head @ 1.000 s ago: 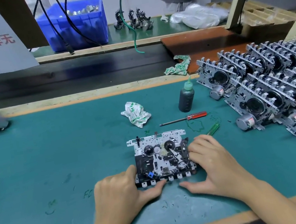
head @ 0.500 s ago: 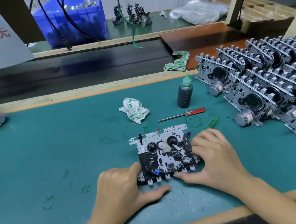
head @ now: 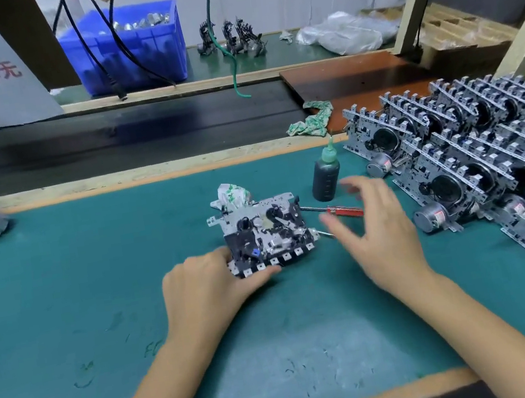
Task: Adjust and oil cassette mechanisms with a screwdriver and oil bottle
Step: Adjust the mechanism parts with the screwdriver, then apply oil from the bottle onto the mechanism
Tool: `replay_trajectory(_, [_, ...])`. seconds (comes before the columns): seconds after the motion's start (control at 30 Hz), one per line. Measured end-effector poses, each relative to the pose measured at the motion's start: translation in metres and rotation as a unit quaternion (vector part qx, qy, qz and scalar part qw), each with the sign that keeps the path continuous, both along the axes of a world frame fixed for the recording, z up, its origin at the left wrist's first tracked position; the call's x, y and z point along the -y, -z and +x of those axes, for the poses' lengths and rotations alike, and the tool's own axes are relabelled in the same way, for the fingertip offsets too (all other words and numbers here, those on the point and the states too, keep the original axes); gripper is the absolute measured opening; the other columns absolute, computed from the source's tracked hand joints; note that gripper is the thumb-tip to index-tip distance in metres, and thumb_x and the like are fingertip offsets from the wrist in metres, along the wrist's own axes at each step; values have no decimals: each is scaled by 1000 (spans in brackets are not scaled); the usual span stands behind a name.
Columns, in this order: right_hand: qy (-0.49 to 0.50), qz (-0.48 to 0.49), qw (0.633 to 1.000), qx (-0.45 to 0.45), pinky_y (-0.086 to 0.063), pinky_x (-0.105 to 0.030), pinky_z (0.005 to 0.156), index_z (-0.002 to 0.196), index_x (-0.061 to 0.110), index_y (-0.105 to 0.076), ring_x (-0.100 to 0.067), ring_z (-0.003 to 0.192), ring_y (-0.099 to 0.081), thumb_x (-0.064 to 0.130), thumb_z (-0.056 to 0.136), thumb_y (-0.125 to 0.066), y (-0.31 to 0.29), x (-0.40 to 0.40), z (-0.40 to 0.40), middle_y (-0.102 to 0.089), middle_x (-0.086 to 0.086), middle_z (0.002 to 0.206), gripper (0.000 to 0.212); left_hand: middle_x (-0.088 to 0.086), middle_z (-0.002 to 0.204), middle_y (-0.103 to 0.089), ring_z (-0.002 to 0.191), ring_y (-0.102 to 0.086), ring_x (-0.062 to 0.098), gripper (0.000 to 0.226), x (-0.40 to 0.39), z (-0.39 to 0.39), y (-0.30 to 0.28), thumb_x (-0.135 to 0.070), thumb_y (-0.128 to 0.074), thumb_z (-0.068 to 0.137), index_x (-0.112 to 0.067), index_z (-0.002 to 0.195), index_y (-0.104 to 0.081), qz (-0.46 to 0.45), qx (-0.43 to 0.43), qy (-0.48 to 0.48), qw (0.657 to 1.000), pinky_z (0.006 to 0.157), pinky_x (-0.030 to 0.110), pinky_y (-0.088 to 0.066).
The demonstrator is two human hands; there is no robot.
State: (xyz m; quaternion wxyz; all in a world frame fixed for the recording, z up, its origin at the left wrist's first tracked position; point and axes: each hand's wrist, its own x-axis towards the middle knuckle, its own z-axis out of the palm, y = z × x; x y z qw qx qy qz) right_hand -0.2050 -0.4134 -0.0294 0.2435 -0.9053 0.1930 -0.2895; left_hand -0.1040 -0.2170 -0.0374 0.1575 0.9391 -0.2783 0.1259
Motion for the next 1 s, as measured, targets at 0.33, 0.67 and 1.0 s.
replay_trajectory(0.33, [73, 262, 962, -24, -41, -31, 88, 118, 10, -48, -23, 108, -53, 25, 89, -64, 14, 35, 75, -59, -7, 116, 37, 2, 59, -64, 68, -65, 23, 90, 20, 20, 18, -95, -19, 45, -30, 82, -70, -2, -12, 21, 1000, 52, 27, -32])
replay_trajectory(0.67, [-52, 436, 870, 226, -40, -19, 43, 94, 24, -56, -2, 48, -49, 21, 85, -66, -21, 17, 40, -63, 11, 66, 14, 0, 51, -61, 59, -62, 23, 76, 20, 21, 17, -91, -29, 50, -34, 77, -71, -45, -31, 19, 998, 49, 27, -32])
replay_trajectory(1.0, [-23, 516, 814, 265, -41, -18, 36, 79, 12, -50, -8, 45, -57, 42, 78, -57, -19, -4, 48, -59, 8, 53, 32, 1, 46, -58, 51, -58, 26, 69, 19, 20, 15, -91, -45, 53, -26, 66, -65, -69, -57, 33, 995, 48, 31, -42])
